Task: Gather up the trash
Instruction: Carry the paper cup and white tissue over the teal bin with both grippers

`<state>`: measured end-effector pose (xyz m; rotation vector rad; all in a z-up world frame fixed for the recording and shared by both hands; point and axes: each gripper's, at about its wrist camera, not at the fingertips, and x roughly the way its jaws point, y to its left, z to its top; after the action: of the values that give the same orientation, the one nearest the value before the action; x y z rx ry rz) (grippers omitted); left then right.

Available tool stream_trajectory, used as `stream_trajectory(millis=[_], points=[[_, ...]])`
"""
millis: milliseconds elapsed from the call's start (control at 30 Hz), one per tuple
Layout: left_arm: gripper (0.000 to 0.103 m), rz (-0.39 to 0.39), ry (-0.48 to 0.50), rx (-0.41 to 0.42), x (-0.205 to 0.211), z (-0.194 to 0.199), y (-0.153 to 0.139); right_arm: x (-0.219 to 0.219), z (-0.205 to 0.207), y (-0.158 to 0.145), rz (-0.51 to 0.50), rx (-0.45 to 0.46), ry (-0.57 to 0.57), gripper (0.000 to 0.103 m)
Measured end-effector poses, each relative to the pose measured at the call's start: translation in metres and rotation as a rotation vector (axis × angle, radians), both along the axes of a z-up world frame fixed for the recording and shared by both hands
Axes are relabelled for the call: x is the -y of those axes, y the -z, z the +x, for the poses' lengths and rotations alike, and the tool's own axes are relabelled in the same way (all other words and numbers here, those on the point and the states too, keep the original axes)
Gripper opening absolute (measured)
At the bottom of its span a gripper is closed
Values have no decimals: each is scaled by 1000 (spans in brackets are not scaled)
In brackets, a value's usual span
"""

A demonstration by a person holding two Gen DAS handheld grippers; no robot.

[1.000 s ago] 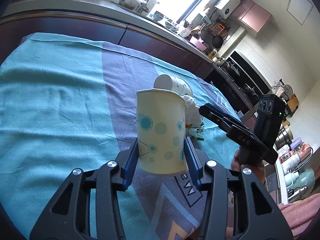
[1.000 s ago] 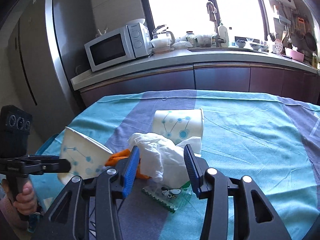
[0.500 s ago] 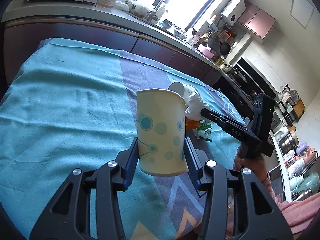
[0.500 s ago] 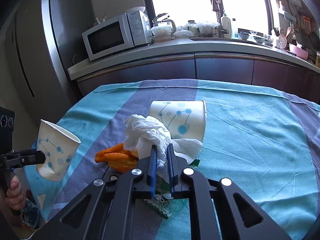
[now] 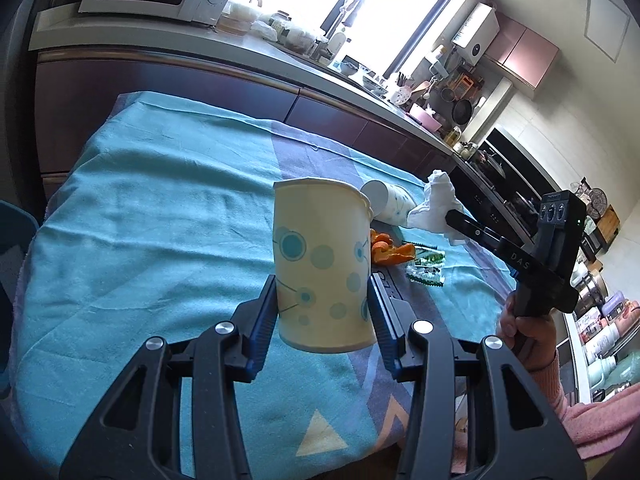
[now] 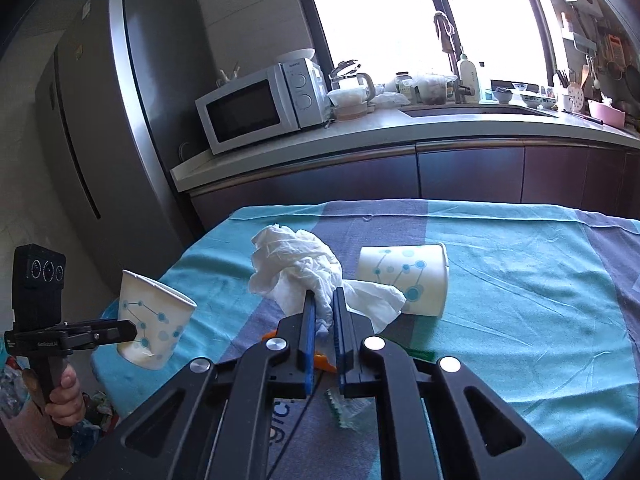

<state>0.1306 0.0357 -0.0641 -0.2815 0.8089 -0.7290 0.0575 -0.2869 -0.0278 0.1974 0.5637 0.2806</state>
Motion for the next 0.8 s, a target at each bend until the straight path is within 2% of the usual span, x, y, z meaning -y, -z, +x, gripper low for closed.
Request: stream_trajectory(millis=[267,800], points=[[44,0,-45,23,-26,-11,-11,-37,1,-6,50,3,-118,7],[44,14,-201,41,-100,-29,-24,-115,24,-7,62,-17,-329,7]])
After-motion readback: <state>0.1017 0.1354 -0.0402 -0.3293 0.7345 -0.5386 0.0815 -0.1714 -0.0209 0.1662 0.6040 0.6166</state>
